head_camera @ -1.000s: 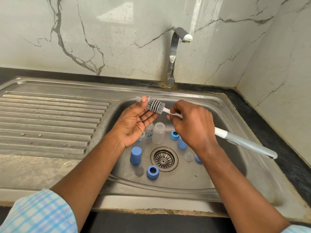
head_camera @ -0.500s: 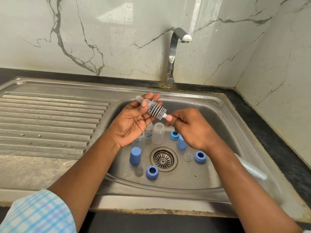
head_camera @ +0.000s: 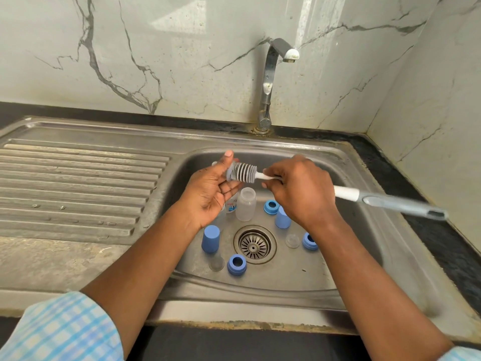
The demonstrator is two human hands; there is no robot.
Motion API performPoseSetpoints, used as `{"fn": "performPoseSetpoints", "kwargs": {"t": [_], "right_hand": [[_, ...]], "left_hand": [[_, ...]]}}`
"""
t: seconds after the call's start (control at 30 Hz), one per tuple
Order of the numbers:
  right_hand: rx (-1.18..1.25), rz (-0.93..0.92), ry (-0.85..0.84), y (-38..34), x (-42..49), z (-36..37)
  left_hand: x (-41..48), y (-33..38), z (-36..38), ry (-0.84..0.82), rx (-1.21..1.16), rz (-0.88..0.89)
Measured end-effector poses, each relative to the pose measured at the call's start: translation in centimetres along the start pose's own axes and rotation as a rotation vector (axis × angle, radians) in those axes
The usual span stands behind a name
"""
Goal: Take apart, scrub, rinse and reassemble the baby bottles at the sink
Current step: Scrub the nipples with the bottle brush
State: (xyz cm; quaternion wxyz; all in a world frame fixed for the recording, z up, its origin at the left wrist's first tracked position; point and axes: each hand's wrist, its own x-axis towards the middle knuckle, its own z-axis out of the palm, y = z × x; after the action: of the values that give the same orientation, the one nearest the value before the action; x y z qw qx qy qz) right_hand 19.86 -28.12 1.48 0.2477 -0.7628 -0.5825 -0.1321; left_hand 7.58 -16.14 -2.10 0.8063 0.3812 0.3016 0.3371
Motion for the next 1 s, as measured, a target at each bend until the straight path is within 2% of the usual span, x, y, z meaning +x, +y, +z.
{"fn": "performPoseSetpoints", "kwargs": {"t": [0.07, 0.17, 0.33, 0.57, 0.67, 0.77, 0.9, 1.0], "right_hand": [[-0.033, -0.054, 0.075, -0.3, -0.1, 0.4], [-0.053, -0.070, 0.154, -0.6, -0.2, 0.9], [0.005, 0.003, 0.097, 0.4, 0.0, 0.8], [0.017, 0.038, 0.148, 0.3, 0.2, 0.8], [-0.010, 0.002, 0.093, -0.2, 0.0, 0.6], [-0.004, 0.011, -0.051, -0.4, 0.1, 0.4], [0.270, 0.144, -0.281, 0.3, 0.4, -0.1], [0.362, 0.171, -0.232, 0.7, 0.0, -0.1]], "left_hand": [[0.1, -0.2, 0.0, 0.065, 0.002, -0.028], [0.0, 0.0, -0.1, 0.053, -0.019, -0.038], [-0.3, -0.2, 0.1, 0.026, -0.071, -0.006], [-0.3, -0.3, 0.2, -0.008, -0.094, 0.056], [-0.3, 0.0, 0.2, -0.065, -0.096, 0.090], [-0.4, 0.6, -0.1, -0.140, -0.102, 0.139], [-0.9, 1.1, -0.2, -0.259, -0.116, 0.163], [-1.0, 1.0, 0.0, -0.263, -0.099, 0.161]]}}
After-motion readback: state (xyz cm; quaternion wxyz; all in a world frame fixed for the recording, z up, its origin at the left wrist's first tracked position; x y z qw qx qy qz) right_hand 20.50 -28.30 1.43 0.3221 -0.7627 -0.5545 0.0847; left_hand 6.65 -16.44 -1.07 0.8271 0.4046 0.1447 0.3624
